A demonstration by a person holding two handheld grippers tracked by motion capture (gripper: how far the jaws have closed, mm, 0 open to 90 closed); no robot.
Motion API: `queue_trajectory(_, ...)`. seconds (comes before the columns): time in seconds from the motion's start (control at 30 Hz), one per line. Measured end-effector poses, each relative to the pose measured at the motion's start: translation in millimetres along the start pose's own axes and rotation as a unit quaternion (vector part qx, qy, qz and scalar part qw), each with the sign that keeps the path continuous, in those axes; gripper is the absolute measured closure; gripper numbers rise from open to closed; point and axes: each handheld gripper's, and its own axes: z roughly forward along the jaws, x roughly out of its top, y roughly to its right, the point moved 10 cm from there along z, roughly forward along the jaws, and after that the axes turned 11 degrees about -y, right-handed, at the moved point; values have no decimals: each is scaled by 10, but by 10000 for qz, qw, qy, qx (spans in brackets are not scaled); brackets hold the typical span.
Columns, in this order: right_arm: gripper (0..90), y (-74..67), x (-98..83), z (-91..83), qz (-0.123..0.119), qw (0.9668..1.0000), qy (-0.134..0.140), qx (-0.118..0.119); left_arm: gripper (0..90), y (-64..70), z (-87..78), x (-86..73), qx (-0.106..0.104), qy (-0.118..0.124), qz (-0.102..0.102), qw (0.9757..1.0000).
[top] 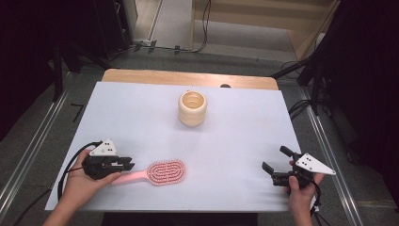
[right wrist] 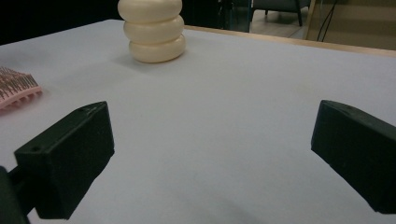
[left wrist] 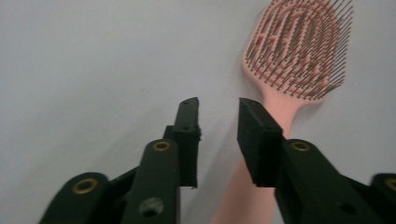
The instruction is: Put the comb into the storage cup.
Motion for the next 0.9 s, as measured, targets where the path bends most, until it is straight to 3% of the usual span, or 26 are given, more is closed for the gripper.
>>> queue_trajectory(0.07,0,0,0,0,4,10000,1,2,565,37,-23,40,-11,-76,191,9998)
queue_trajectory(0.13,0,1,1,1,10,10000,3,3,547,90,-31,70,-92,-162,383,9991)
queue_trajectory(0.33,0,-1,1,5,-1,10000,-6,4,410,176,35,111,-210,-527,669,9961)
queue_trajectory(0.37,0,-1,1,7,-24,10000,-8,0,410,185,71,107,-178,-675,724,9949)
queue_trajectory(0.4,0,-1,1,7,-24,10000,-8,0,415,185,71,107,-178,-675,724,9949)
queue_trajectory(0.63,0,-1,1,7,-17,10000,-6,3,480,254,188,66,-195,-1271,1025,9864)
queue_trajectory(0.83,0,-2,1,6,-17,10000,-6,5,533,273,253,62,-125,-1569,1203,9802)
queue_trajectory(0.9,0,-2,2,6,-28,10000,-2,6,553,287,265,61,-163,-1615,1211,9793)
